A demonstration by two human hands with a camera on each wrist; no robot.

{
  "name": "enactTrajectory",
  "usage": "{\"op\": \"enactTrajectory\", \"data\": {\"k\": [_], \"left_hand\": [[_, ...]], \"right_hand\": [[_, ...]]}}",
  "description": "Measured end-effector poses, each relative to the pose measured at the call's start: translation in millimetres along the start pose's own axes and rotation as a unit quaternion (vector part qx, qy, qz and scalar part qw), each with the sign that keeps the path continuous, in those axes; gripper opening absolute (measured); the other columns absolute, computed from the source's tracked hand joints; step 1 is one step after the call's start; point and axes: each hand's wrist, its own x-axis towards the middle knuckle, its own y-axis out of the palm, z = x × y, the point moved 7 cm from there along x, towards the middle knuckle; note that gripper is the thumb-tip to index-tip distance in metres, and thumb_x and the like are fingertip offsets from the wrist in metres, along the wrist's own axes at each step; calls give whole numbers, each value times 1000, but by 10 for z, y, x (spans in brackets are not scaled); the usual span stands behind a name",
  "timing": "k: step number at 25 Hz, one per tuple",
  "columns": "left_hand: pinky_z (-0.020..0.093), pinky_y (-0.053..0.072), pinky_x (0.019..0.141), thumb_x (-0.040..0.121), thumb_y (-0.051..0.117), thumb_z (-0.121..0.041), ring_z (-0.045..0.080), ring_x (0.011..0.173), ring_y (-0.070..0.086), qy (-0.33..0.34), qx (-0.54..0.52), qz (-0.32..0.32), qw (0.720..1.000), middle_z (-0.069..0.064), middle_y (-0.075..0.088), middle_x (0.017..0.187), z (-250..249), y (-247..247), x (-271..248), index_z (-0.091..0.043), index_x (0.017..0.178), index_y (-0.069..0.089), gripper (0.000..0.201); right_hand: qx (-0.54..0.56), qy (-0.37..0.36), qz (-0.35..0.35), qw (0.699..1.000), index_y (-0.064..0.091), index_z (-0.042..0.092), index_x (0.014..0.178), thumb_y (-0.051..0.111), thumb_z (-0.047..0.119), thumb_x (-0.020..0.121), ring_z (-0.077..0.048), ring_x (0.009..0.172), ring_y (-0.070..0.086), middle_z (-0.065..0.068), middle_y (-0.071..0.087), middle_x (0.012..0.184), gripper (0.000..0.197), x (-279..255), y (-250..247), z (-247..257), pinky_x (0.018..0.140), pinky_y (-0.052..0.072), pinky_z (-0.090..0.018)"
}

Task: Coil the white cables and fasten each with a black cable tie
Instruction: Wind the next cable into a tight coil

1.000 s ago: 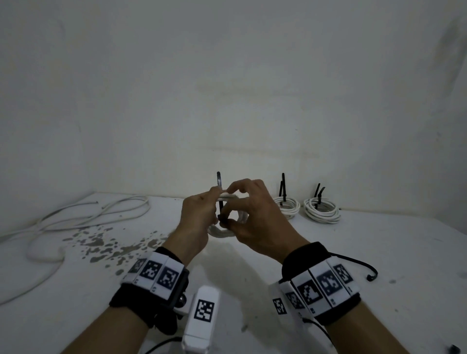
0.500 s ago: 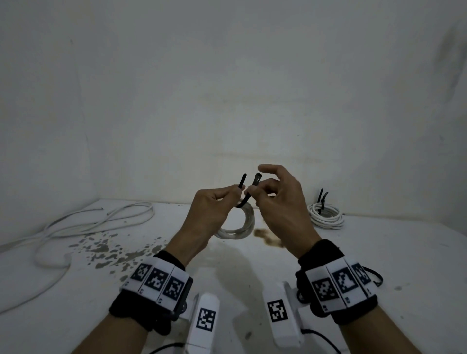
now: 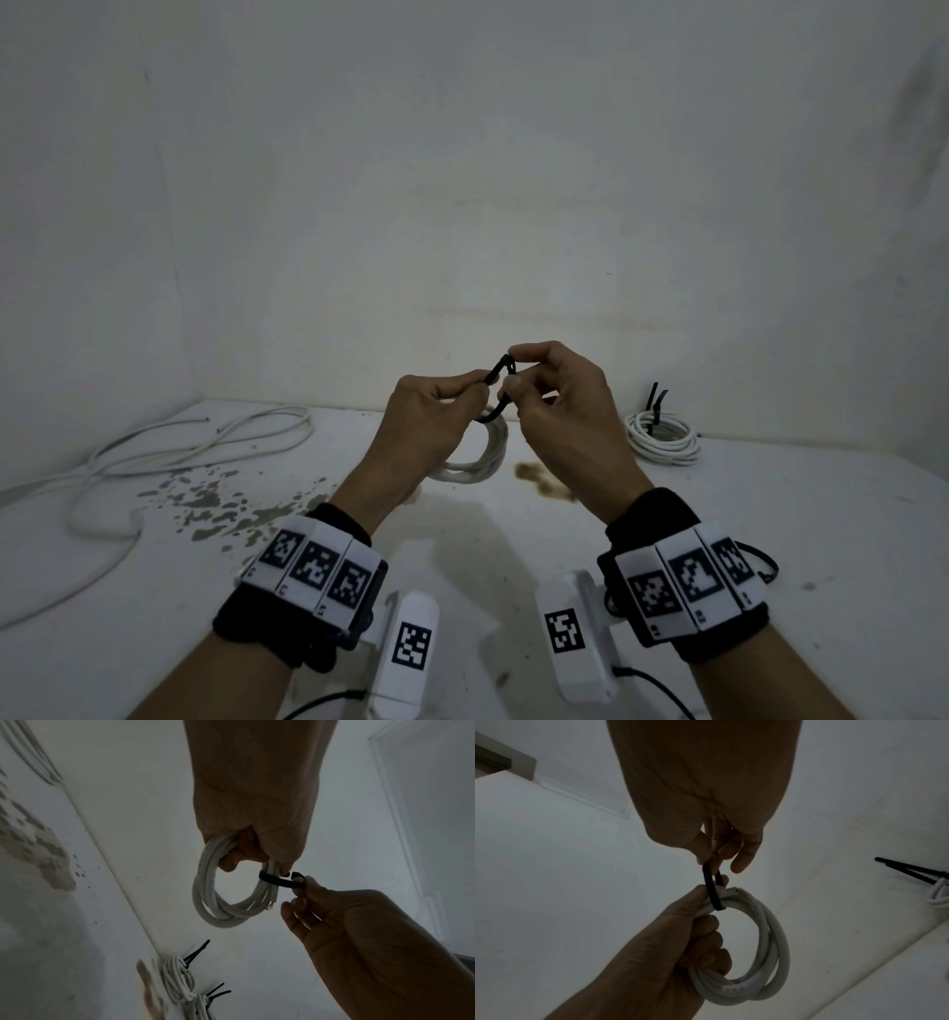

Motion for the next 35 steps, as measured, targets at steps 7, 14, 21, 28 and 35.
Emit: {"op": "enactTrajectory", "data": {"k": [7,14,21,28,35], "left_hand": [[11,42,60,90,63,-13,-7,53,59,35,61,-3,998,-4,76,78,-27,-24,30,-22,100,78,20],[38,57,85,87,65,-22,6,79,72,86,106,17,991,-8,76,76,-67,-74,32,-23,95,79,16],[14,49,66,94,62,-15,4,68,67,98,71,99,988,-3,75,71,-207,44,-72,-15,88,80,19],[27,44,50,93,61,-26,16,46,53,69,173,-1,983,-7,74,73,25,40,75,-18,78,79,24],[37,52,63,86,51,-34,17,56,64,162,205,-50,964,2,69,61,129,-116,79,-7,70,73,38]], "right_hand": [[-34,8,-1,999,66,16,108,60,5,92,-6,74,66,-6,74,79,20,16,-25,-40,62,43,-5],[-82,40,53,994,67,14,100,66,16,92,0,59,63,-1,76,72,8,15,14,-61,60,45,-14],[-26,47,15,998,74,10,79,73,16,89,-12,57,61,-1,70,70,12,12,-137,-14,60,57,-35],[-452,-81,33,888,35,19,92,46,23,101,-18,62,39,3,46,89,15,-72,-41,229,52,23,-30],[-349,-101,200,910,30,23,63,41,23,99,-11,48,32,8,34,55,37,-362,315,108,49,20,-23]]}}
